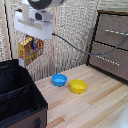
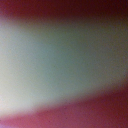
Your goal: Kindly direct your grabber toward the cereal bar. Delicately grip the cereal bar using your grabber. Transport the clutched cereal bar to the rear part of the organizer. Set the cereal bar down and place it in the rear section of the organizer.
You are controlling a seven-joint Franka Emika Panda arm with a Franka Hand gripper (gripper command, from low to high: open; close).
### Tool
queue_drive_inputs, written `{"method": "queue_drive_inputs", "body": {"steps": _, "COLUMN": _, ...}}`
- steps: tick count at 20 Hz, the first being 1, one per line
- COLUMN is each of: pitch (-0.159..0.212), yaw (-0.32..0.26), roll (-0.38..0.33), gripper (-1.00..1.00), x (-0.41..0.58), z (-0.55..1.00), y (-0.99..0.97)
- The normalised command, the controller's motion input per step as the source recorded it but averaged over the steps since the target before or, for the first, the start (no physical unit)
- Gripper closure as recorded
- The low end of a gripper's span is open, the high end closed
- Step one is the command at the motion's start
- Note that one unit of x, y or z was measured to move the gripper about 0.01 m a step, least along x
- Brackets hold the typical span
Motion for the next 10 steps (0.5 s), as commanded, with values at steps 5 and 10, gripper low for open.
{"method": "queue_drive_inputs", "body": {"steps": 5, "pitch": 0.004, "yaw": -0.106, "roll": 0.0, "gripper": 1.0, "x": 0.065, "z": 0.14, "y": 0.81}}
{"method": "queue_drive_inputs", "body": {"steps": 10, "pitch": 0.027, "yaw": -0.09, "roll": 0.007, "gripper": 1.0, "x": 0.15, "z": 0.18, "y": 0.81}}
